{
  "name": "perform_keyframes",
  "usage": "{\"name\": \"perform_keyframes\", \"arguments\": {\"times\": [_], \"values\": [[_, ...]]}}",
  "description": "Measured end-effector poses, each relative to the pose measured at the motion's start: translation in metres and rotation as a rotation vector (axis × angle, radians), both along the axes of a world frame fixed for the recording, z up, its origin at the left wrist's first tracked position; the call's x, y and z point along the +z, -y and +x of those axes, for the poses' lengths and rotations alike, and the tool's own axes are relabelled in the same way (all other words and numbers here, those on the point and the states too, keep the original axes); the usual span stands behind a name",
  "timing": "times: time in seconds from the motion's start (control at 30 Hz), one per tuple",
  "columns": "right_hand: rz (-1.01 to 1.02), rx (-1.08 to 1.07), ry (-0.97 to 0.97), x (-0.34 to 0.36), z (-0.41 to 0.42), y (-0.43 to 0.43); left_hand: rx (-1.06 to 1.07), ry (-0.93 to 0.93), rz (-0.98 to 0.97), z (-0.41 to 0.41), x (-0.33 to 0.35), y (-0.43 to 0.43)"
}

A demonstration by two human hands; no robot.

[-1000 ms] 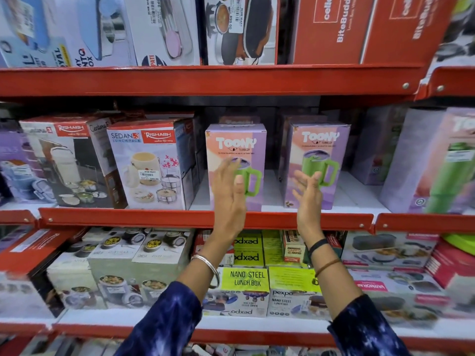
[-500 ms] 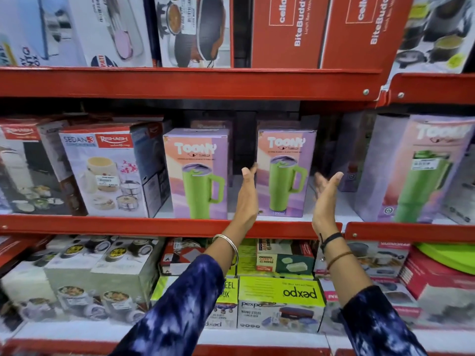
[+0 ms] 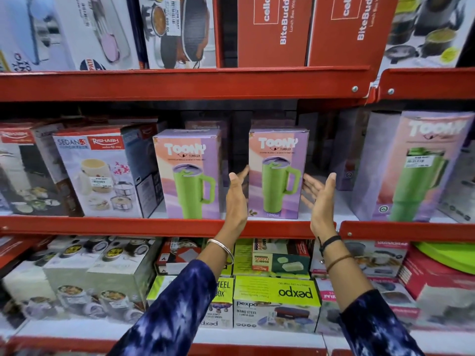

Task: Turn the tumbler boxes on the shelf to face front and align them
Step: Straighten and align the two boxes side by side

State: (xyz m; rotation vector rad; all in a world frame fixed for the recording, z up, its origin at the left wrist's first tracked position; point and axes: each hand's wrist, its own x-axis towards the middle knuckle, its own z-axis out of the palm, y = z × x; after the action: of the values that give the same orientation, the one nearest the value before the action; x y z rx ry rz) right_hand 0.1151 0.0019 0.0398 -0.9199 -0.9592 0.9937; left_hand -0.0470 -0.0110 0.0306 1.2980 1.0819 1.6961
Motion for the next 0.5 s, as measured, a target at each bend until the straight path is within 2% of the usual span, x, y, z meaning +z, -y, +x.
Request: {"name": "perform_keyframes", "arguments": {"times": [0.5], "values": [[0.007, 0.005, 0.016, -0.004, 0.01, 0.031, 0.021, 0.005, -0.007, 0.01, -0.001, 0.047]]}}
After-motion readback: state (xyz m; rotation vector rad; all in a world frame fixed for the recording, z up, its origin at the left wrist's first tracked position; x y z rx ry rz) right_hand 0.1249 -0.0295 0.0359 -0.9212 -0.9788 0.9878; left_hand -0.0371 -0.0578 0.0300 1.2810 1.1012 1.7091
